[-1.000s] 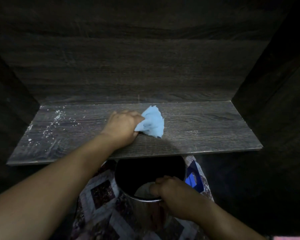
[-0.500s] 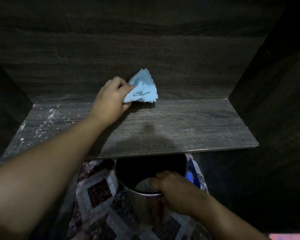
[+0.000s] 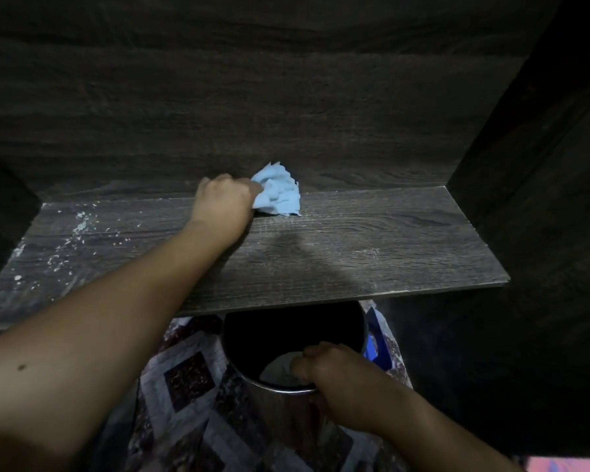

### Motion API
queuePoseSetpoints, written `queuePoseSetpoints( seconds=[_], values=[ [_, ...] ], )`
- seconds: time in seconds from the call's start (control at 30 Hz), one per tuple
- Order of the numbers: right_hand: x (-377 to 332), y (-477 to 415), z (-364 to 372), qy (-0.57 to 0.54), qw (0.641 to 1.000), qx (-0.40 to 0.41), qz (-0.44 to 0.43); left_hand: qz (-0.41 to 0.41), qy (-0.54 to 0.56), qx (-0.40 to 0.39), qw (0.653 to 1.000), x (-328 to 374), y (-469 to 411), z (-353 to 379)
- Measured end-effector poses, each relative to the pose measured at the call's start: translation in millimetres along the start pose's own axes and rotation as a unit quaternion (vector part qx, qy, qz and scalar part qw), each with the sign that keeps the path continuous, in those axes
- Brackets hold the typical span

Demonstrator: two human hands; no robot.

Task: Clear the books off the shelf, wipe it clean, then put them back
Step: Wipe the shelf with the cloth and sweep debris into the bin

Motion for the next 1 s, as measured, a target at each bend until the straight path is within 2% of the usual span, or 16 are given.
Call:
queuePoseSetpoints(
  seconds=[0.23, 0.43, 0.5, 0.6, 0.7, 0.8, 0.9, 1.0],
  values=[
    [-0.3, 0.0, 5.7, 0.008, 1.000, -0.019, 0.004, 0.067, 0.116, -0.125, 0.983, -10.8, 34.3, -31.3],
    [-6.3, 0.2, -1.8, 0.021, 1.000, -0.019, 0.001, 0.035, 0.207, -0.220, 0.953, -23.6, 79.3, -46.1],
    [-8.6, 0.8, -5.4, 0.028, 0.999, -0.016, 0.005, 0.001, 0.250, -0.198, 0.948, -28.8, 79.7, -47.3],
    [-8.6, 0.8, -6.9, 0.031, 0.999, -0.010, 0.012, 0.001, 0.295, -0.069, 0.953, -29.5, 61.1, -49.2],
    [-5.8, 0.0, -6.9, 0.032, 0.999, -0.013, 0.018, 0.025, 0.255, 0.045, 0.966, -24.1, 30.4, -42.3],
    [0.6, -1.4, -4.6, 0.029, 0.999, -0.005, 0.014, 0.080, 0.175, 0.112, 0.975, -12.7, 6.7, -30.7],
    [8.5, -1.7, 3.7, 0.036, 0.999, -0.013, 0.010, 0.129, 0.105, 0.148, 0.975, -4.0, -5.5, -17.2],
    [12.5, -0.7, 6.8, 0.050, 0.999, -0.010, 0.011, 0.135, 0.083, 0.099, 0.982, -4.1, -7.3, -5.0]
  ],
)
Point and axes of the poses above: each hand's wrist, its own y-axis away from the middle knuckle, its own z-axis out of the palm, x = y × z, the point moved 1 cm from there along -y, towards the middle knuckle, and after that the axes turned 15 degrees about -z, right-handed, at the moved point
